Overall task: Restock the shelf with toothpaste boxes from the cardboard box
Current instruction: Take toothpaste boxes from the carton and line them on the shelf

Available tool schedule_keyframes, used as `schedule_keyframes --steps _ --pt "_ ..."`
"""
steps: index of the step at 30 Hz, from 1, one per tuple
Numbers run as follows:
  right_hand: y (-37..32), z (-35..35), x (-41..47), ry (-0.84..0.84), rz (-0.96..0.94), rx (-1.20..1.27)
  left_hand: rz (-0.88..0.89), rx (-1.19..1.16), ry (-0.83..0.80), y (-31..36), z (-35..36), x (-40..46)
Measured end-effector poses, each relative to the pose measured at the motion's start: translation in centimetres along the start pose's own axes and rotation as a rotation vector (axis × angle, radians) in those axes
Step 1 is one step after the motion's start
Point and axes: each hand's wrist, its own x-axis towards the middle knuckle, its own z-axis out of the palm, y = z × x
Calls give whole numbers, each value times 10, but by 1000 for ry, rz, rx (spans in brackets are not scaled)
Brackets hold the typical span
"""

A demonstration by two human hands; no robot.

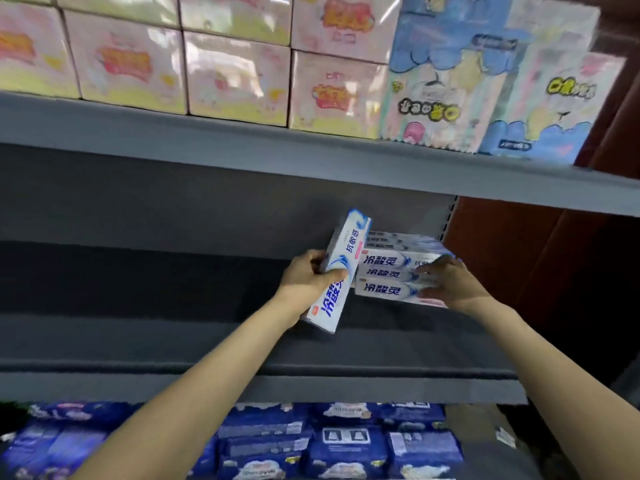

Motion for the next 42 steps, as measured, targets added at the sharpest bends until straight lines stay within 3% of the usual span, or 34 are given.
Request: schedule_keyframes --steps 5,9,16,20,27,29,33,38,42 --pt "31 16 25 -12 -182 -151 -18 24 76 -1 30 14" --pt "30 20 20 56 -238 -35 -6 39 97 -1 46 17" --pt "27 31 16 178 -286 -107 173 344 66 13 55 21" --pt "36 31 19 166 -291 57 284 606 3 22 61 31" --pt "56 16 22 175 -55 695 313 846 -85 27 80 57" --pt "60 13 22 150 -48 776 340 919 -87 25 86 61" --pt "65 11 26 120 -71 714 402 973 -146 25 98 69" --pt "65 4 25 305 -58 469 463 963 -161 24 110 77" --pt "66 8 19 313 -72 422 486 1028 -173 23 118 78"
